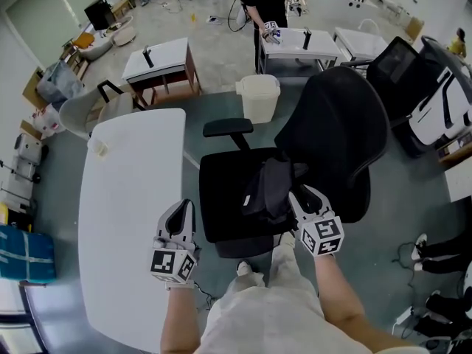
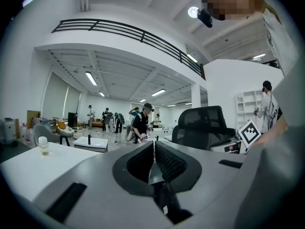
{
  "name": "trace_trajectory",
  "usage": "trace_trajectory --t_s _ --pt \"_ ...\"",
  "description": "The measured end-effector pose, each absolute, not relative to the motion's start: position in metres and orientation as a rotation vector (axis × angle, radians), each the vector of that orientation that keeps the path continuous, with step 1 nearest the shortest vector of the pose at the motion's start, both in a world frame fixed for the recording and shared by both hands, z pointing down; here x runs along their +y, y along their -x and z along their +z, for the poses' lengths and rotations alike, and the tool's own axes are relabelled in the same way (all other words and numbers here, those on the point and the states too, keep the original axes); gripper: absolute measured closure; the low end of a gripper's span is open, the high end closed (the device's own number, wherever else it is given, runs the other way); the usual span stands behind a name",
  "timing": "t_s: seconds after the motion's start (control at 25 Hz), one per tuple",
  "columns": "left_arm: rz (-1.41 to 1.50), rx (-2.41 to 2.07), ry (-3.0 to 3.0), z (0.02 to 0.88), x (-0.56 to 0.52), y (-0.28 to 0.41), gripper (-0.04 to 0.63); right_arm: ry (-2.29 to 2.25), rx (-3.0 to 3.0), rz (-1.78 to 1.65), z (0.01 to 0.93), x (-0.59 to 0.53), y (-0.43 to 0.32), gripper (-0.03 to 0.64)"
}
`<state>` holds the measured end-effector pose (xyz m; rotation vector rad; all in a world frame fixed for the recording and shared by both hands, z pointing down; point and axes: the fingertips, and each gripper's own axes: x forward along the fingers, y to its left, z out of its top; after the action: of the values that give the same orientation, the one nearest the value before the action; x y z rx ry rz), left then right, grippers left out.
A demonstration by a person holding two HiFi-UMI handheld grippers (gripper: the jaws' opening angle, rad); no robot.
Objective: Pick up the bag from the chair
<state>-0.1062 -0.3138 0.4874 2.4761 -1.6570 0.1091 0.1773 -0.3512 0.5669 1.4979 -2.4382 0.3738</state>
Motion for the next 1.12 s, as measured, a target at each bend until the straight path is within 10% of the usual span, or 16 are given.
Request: trace_trajectory --t_s 1.12 --pt "0.167 -1.621 -2.408 0.528 -0.324 0.097 0.568 -1.506 -2.142 0.696 0.687 -0.385 -0.190 0.347"
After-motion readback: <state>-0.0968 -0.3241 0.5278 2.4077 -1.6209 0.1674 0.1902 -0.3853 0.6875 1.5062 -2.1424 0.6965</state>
